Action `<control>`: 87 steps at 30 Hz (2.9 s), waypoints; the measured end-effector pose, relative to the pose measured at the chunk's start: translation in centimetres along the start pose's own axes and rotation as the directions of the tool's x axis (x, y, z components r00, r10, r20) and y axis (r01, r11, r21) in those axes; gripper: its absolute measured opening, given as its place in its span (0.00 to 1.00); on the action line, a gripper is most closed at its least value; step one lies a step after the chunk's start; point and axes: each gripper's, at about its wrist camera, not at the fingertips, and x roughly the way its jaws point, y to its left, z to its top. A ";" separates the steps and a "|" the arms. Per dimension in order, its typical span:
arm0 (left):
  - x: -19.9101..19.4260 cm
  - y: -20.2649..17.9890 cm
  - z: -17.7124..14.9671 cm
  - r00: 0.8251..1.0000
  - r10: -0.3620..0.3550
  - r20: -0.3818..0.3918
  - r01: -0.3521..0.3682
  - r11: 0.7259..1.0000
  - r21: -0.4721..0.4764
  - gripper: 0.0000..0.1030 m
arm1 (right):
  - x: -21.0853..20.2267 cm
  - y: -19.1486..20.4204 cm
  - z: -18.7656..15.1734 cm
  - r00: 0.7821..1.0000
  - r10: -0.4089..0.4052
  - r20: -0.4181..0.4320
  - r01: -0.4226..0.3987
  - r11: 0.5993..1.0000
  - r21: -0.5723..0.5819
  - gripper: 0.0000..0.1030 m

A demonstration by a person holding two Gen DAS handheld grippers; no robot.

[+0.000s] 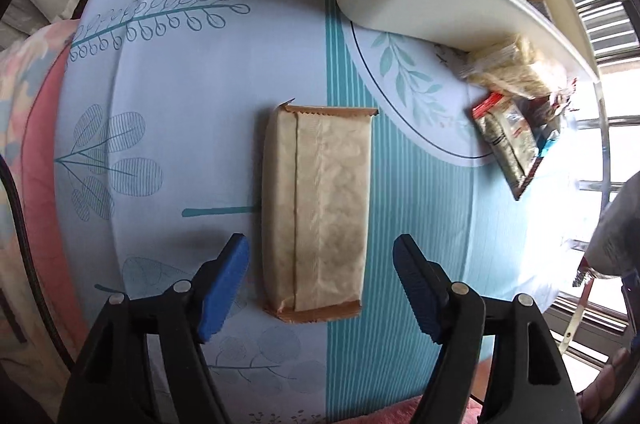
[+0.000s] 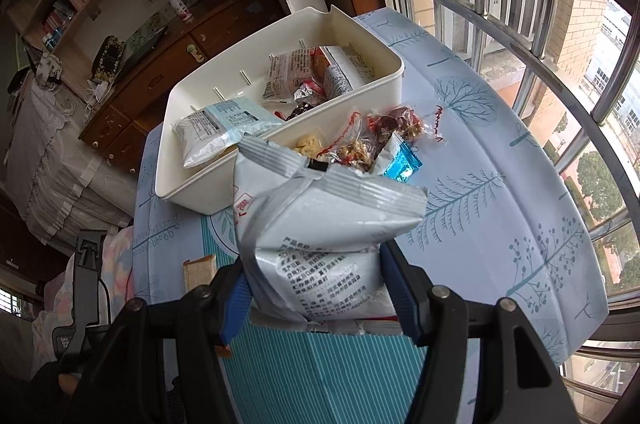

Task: Organize snacks
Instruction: 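Close the left tool on the brown paper-wrapped bar while right tool holds the white bag, then lift the brown bar with left tool and the white bag with right tool over the tray, then open both tools to drop the brown bar and white bag into the tray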

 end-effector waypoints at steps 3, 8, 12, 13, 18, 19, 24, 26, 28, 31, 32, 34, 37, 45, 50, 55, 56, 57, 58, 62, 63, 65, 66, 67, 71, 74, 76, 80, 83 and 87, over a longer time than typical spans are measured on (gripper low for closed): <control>0.7 -0.7 0.3 0.999 0.036 -0.015 -0.035 0.999 0.008 0.71 | -0.2 0.0 -0.4 1.000 -0.009 0.002 0.009 1.000 -0.004 0.59; 2.1 -2.0 0.6 0.996 0.084 -0.044 -0.082 0.996 0.033 0.71 | -0.5 -0.5 -0.8 1.000 -0.029 0.005 0.029 1.000 0.009 0.59; 2.9 -2.8 1.1 0.993 0.113 -0.046 -0.112 0.994 0.017 0.71 | -0.6 -0.9 -0.8 0.999 -0.038 0.007 0.038 0.999 0.023 0.59; 3.1 -3.0 1.1 0.991 0.123 -0.047 -0.122 0.992 0.013 0.69 | -0.6 -0.9 -0.7 0.999 -0.039 0.007 0.039 0.999 0.023 0.59; 3.0 -2.8 1.2 0.986 0.158 -0.046 -0.159 0.987 -0.006 0.65 | -0.5 -1.0 -0.6 0.999 -0.033 -0.004 0.033 0.999 0.014 0.59; 3.1 -2.9 1.2 0.985 0.165 -0.043 -0.166 0.986 -0.011 0.60 | -0.4 -1.0 -0.4 1.000 -0.030 -0.004 0.030 1.000 0.008 0.59; 3.3 -3.4 2.0 0.980 0.191 -0.050 -0.194 0.979 -0.062 0.53 | -0.2 -1.0 0.4 1.000 -0.011 -0.007 0.011 0.999 -0.045 0.59; 3.4 -3.5 2.1 0.979 0.193 -0.060 -0.197 0.976 -0.092 0.53 | 0.0 -1.0 0.8 1.000 -0.001 -0.012 0.000 0.997 -0.072 0.59; 3.0 -3.6 2.1 0.977 0.204 -0.065 -0.210 0.971 -0.115 0.53 | 0.2 -1.2 1.2 1.000 0.011 -0.017 -0.013 0.995 -0.099 0.59; 2.3 -3.9 2.0 0.975 0.213 -0.065 -0.221 0.964 -0.149 0.53 | 0.3 -1.7 2.0 0.999 0.034 -0.023 -0.037 0.990 -0.135 0.59; 1.5 -3.8 1.7 0.975 0.214 -0.062 -0.222 0.962 -0.160 0.52 | 0.4 -1.8 2.3 0.999 0.042 -0.024 -0.045 0.988 -0.149 0.59; 0.5 -4.5 1.5 0.976 0.213 -0.052 -0.219 0.958 -0.185 0.52 | 0.5 -2.0 3.0 0.998 0.055 -0.028 -0.059 0.982 -0.179 0.59; -1.6 -5.7 1.1 0.979 0.200 -0.030 -0.202 0.955 -0.219 0.52 | 0.6 -2.5 4.0 0.996 0.082 -0.025 -0.085 0.971 -0.222 0.59; -8.8 -10.7 0.8 0.975 0.206 0.087 -0.184 0.959 -0.215 0.52 | 0.6 -2.5 6.7 0.988 0.153 0.035 -0.131 0.926 -0.353 0.59; -12.1 -14.1 2.6 0.965 0.214 0.154 -0.185 0.966 -0.183 0.53 | 0.9 -2.4 8.0 0.978 0.199 0.067 -0.159 0.909 -0.386 0.59; -14.6 -17.4 5.1 0.954 0.196 0.227 -0.169 0.977 -0.132 0.53 | 1.4 -2.0 9.9 0.968 0.232 0.092 -0.177 0.897 -0.405 0.59; -15.1 -17.9 5.7 0.951 0.194 0.242 -0.167 0.978 -0.128 0.53 | 1.4 -1.9 10.3 0.967 0.235 0.102 -0.174 0.896 -0.409 0.59; -15.5 -18.5 6.2 0.947 0.192 0.258 -0.164 0.978 -0.127 0.53 | 1.5 -1.8 10.7 0.965 0.237 0.111 -0.172 0.894 -0.414 0.59; -15.8 -18.9 6.9 0.944 0.186 0.274 -0.157 0.980 -0.126 0.53 | 1.6 -1.7 11.1 0.963 0.240 0.122 -0.169 0.891 -0.421 0.59; -16.6 -20.2 9.4 0.935 0.143 0.324 -0.110 0.987 -0.119 0.53 | 2.2 -1.4 12.2 0.956 0.244 0.162 -0.148 0.880 -0.452 0.59; -16.7 -20.5 9.9 0.932 0.133 0.337 -0.101 0.989 -0.111 0.53 | 2.5 -1.3 12.6 0.956 0.243 0.167 -0.143 0.877 -0.459 0.59; -16.7 -21.2 11.0 0.922 0.124 0.366 -0.095 0.991 -0.096 0.53 | 3.0 -1.3 12.8 0.954 0.239 0.181 -0.129 0.871 -0.474 0.59; -16.7 -21.5 11.5 0.916 0.117 0.384 -0.090 0.992 -0.087 0.53 | 3.2 -1.3 13.0 0.951 0.240 0.193 -0.121 0.868 -0.481 0.59; -16.6 -21.6 11.8 0.912 0.111 0.395 -0.085 0.993 -0.082 0.53 | 3.4 -1.4 13.0 0.949 0.240 0.207 -0.112 0.865 -0.489 0.59; -15.7 -22.0 13.0 0.899 0.064 0.434 -0.046 0.998 -0.052 0.53 | 4.7 -1.3 13.2 0.946 0.234 0.223 -0.087 0.849 -0.521 0.59; -14.7 -22.0 13.6 0.886 0.036 0.462 -0.025 0.999 -0.029 0.53 | 5.7 -1.3 13.4 0.945 0.225 0.235 -0.066 0.840 -0.539 0.60; -13.6 -21.8 14.1 0.886 0.028 0.463 -0.015 0.999 -0.031 0.53 | 6.5 -1.4 13.5 0.946 0.227 0.231 -0.069 0.837 -0.543 0.60; -11.7 -21.5 15.0 0.902 0.015 0.432 0.004 0.999 -0.042 0.55 | 8.1 -1.5 13.5 0.955 0.209 0.209 -0.065 0.839 -0.540 0.61; -10.9 -21.2 15.4 0.910 0.025 0.414 -0.007 0.999 -0.044 0.62 | 8.8 -1.7 13.6 0.960 0.198 0.200 -0.064 0.847 -0.527 0.64; -10.6 -20.7 15.6 0.915 0.027 0.403 -0.004 0.998 -0.057 0.66 | 9.7 -1.8 13.9 0.968 0.188 0.167 -0.076 0.850 -0.521 0.74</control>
